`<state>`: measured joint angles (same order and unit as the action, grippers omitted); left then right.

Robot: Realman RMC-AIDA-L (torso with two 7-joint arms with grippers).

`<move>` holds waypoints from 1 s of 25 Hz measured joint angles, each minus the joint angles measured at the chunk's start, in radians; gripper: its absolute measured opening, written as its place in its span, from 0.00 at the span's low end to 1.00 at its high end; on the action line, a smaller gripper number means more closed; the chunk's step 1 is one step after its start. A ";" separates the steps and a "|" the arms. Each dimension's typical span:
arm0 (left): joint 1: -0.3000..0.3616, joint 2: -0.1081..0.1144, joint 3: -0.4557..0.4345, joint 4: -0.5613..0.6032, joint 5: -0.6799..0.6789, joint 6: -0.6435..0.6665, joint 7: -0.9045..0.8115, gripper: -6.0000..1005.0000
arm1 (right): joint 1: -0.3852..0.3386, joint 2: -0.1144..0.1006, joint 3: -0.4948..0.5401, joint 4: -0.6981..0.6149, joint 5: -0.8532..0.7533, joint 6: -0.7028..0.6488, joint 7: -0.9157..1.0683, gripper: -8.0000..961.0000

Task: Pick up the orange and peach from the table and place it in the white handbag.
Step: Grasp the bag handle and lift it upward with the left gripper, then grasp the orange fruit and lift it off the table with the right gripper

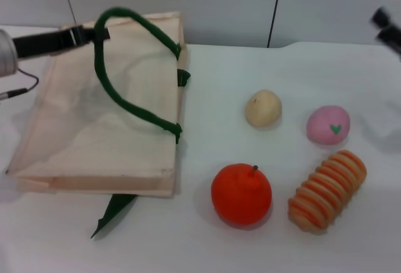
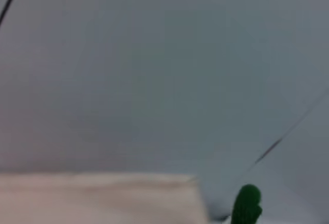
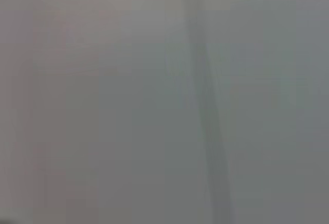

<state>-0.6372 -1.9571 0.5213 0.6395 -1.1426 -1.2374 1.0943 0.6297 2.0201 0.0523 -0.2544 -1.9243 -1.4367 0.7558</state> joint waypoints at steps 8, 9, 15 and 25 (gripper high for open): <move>0.043 0.057 -0.001 -0.097 -0.250 -0.167 0.153 0.12 | 0.061 0.002 -0.025 -0.152 -0.387 -0.298 0.089 0.88; 0.047 0.063 -0.001 -0.111 -0.274 -0.187 0.166 0.12 | 0.075 0.003 -0.025 -0.157 -0.436 -0.309 0.094 0.88; 0.051 0.067 -0.001 -0.119 -0.301 -0.216 0.172 0.12 | 0.146 0.010 -0.025 -0.157 -0.652 -0.318 0.127 0.88; 0.055 0.060 -0.016 -0.122 -0.327 -0.235 0.207 0.12 | 0.188 0.015 -0.025 -0.098 -0.805 -0.245 0.153 0.88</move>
<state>-0.5819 -1.8975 0.5050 0.5173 -1.4701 -1.4722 1.3011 0.8181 2.0356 0.0275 -0.3525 -2.7295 -1.6821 0.9086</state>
